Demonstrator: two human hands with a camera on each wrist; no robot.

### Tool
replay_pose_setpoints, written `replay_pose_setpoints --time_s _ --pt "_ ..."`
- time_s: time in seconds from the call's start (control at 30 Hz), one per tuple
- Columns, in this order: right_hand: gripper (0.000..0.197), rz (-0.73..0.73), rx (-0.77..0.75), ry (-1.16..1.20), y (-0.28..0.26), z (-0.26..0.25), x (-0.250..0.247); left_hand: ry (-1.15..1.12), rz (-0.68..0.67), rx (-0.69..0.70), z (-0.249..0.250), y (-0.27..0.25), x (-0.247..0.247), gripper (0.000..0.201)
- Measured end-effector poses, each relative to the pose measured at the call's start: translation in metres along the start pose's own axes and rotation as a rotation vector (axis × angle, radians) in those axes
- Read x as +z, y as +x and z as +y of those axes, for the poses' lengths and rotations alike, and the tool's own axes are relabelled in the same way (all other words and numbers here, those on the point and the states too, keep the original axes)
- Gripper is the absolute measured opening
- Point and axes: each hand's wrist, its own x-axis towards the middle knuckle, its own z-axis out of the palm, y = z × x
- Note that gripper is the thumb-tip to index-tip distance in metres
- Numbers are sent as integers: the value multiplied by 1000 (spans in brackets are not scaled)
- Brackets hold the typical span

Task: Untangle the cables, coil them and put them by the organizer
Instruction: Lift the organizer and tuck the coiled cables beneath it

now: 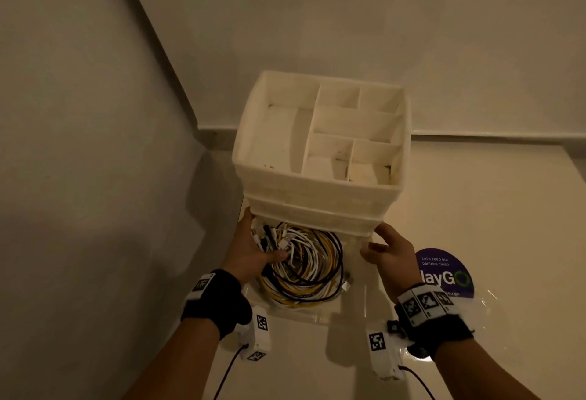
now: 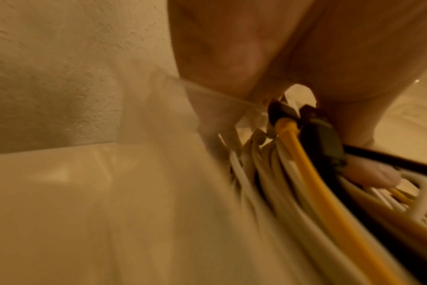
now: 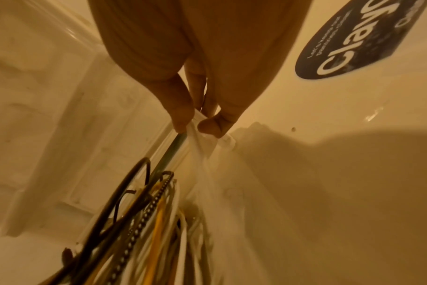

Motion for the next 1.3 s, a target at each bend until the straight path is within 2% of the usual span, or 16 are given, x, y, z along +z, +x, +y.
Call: replay_pose_setpoints --time_s 0.13,0.27,0.43,0.53,0.67,0.77,0.83,1.0,1.17,1.3 --pt "47 83 -19 46 -1 1 6 -4 -4 -33 -4 3 2 121" --pt "45 119 -43 49 -2 4 10 42 -26 -38 -1 10 4 126" --pt "49 194 -16 55 -5 12 20 84 -52 -29 7 13 7 117" --pt "49 253 1 -13 -4 17 25 91 14 -22 11 12 10 107" --pt "44 300 9 20 -7 11 30 93 63 6 7 14 10 114" --pt "41 366 0 -5 -4 4 34 134 82 -9 8 17 11 100" --pt "41 354 -9 -31 -3 2 35 144 96 -40 7 17 12 100" --pt "39 269 4 -50 -9 -12 10 77 36 -32 18 3 25 112" --pt "39 294 10 -65 -9 -8 11 -115 -21 -20 15 -3 20 98" --pt "39 322 26 -17 -4 -6 11 -264 0 -66 17 -7 21 63"
